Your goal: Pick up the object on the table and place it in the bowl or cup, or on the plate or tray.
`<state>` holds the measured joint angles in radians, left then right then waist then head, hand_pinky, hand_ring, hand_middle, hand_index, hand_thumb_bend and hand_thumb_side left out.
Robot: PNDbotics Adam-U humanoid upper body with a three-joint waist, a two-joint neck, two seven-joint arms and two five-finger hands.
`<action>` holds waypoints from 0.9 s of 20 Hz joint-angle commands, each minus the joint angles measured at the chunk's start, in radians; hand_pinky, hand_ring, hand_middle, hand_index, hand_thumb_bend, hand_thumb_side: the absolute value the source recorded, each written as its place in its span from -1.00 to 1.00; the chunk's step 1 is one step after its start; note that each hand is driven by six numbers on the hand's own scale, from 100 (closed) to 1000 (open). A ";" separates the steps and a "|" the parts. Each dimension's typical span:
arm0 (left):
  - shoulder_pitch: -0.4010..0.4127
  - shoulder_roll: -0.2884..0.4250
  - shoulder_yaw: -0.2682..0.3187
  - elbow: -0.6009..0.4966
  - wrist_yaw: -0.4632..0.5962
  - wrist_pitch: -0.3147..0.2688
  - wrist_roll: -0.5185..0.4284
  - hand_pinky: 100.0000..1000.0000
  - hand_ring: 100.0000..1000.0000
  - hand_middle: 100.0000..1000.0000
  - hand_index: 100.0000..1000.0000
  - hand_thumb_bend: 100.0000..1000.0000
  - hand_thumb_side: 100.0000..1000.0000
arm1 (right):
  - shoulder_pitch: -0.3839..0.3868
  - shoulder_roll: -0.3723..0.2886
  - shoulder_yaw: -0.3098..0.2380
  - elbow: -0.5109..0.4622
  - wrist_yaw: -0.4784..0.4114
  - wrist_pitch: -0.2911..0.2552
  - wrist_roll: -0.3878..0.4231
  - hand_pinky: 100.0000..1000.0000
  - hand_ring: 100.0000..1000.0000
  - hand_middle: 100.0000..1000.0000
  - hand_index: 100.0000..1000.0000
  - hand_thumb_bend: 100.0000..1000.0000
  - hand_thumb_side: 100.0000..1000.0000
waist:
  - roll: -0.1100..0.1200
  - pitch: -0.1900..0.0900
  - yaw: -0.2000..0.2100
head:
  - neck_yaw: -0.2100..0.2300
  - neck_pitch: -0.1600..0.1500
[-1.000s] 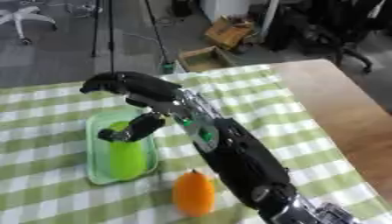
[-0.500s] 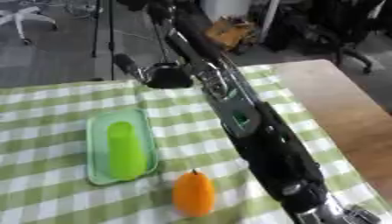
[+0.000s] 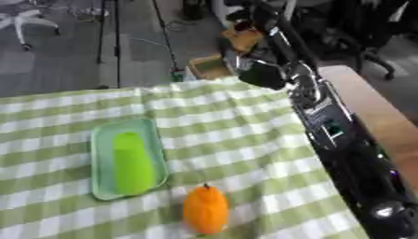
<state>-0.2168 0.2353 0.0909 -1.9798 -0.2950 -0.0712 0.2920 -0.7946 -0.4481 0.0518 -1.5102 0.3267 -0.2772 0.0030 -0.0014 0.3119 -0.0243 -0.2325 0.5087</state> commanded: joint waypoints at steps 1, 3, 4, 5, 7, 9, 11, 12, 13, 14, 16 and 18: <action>-0.004 0.012 0.009 -0.020 -0.005 -0.001 0.002 0.57 0.36 0.50 0.70 -0.38 0.94 | 0.006 -0.045 -0.021 -0.047 -0.030 0.011 0.016 0.37 0.51 0.67 0.86 -0.69 -0.31 | 0.010 -0.145 -0.002 | 0.001 -0.011; -0.004 0.012 0.009 -0.020 -0.006 -0.001 0.002 0.57 0.36 0.50 0.70 -0.38 0.94 | 0.023 -0.052 -0.026 -0.061 -0.037 0.016 0.021 0.36 0.51 0.67 0.86 -0.70 -0.30 | 0.011 -0.143 -0.005 | 0.001 -0.011; -0.005 0.012 0.009 -0.020 -0.006 -0.001 0.001 0.57 0.36 0.50 0.70 -0.37 0.93 | 0.030 -0.055 -0.028 -0.067 -0.040 0.019 0.023 0.36 0.51 0.66 0.86 -0.69 -0.30 | 0.012 -0.142 -0.007 | 0.001 -0.011; -0.006 0.012 0.009 -0.020 -0.007 -0.001 0.001 0.57 0.36 0.50 0.70 -0.37 0.93 | 0.036 -0.059 -0.030 -0.074 -0.042 0.021 0.025 0.36 0.51 0.66 0.86 -0.69 -0.30 | 0.012 -0.141 -0.008 | 0.002 -0.012; -0.003 0.010 0.011 -0.020 -0.009 0.001 0.000 0.57 0.36 0.50 0.70 -0.35 0.91 | 0.049 -0.062 -0.033 -0.085 -0.046 0.025 0.027 0.36 0.51 0.66 0.86 -0.69 -0.30 | 0.011 -0.142 -0.008 | 0.002 -0.012; -0.002 0.012 0.012 -0.020 -0.013 0.003 -0.002 0.57 0.36 0.50 0.70 -0.32 0.86 | 0.060 -0.065 -0.032 -0.096 -0.048 0.027 0.033 0.36 0.51 0.66 0.87 -0.68 -0.30 | 0.010 -0.142 -0.009 | 0.002 -0.014; -0.004 0.013 0.012 -0.020 -0.017 0.004 -0.005 0.57 0.36 0.50 0.69 -0.29 0.82 | 0.066 -0.069 -0.031 -0.103 -0.048 0.028 0.039 0.36 0.50 0.65 0.87 -0.68 -0.29 | 0.009 -0.140 -0.011 | 0.004 -0.012; -0.005 0.013 0.012 -0.020 -0.019 0.005 -0.007 0.57 0.36 0.50 0.69 -0.28 0.80 | 0.069 -0.070 -0.031 -0.106 -0.048 0.029 0.042 0.36 0.50 0.65 0.87 -0.69 -0.28 | 0.008 -0.140 -0.011 | 0.004 -0.012; -0.003 0.012 0.012 -0.020 -0.021 0.007 -0.009 0.57 0.36 0.50 0.69 -0.28 0.80 | 0.075 -0.070 -0.031 -0.108 -0.050 0.030 0.045 0.36 0.50 0.65 0.87 -0.69 -0.28 | 0.006 -0.142 -0.011 | 0.005 -0.011; -0.002 0.012 0.012 -0.020 -0.022 0.008 -0.010 0.56 0.35 0.49 0.69 -0.27 0.77 | 0.080 -0.071 -0.031 -0.111 -0.052 0.030 0.048 0.36 0.50 0.65 0.87 -0.68 -0.28 | 0.005 -0.144 -0.010 | 0.005 -0.012; -0.002 0.015 0.013 -0.020 -0.025 0.010 -0.011 0.56 0.35 0.49 0.69 -0.28 0.74 | 0.089 -0.073 -0.028 -0.119 -0.054 0.029 0.056 0.36 0.50 0.65 0.87 -0.69 -0.28 | 0.005 -0.144 -0.010 | 0.006 -0.013; -0.004 0.015 0.014 -0.020 -0.027 0.012 -0.009 0.56 0.34 0.48 0.69 -0.29 0.72 | 0.095 -0.073 -0.025 -0.128 -0.058 0.028 0.063 0.36 0.50 0.65 0.87 -0.69 -0.27 | 0.006 -0.143 -0.011 | 0.007 -0.012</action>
<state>-0.2156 0.2353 0.0961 -1.9798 -0.3174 -0.0609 0.2828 -0.6878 -0.4892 0.0315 -1.6084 0.2770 -0.2475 0.0601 -0.0014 0.3119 -0.0351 -0.2280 0.5079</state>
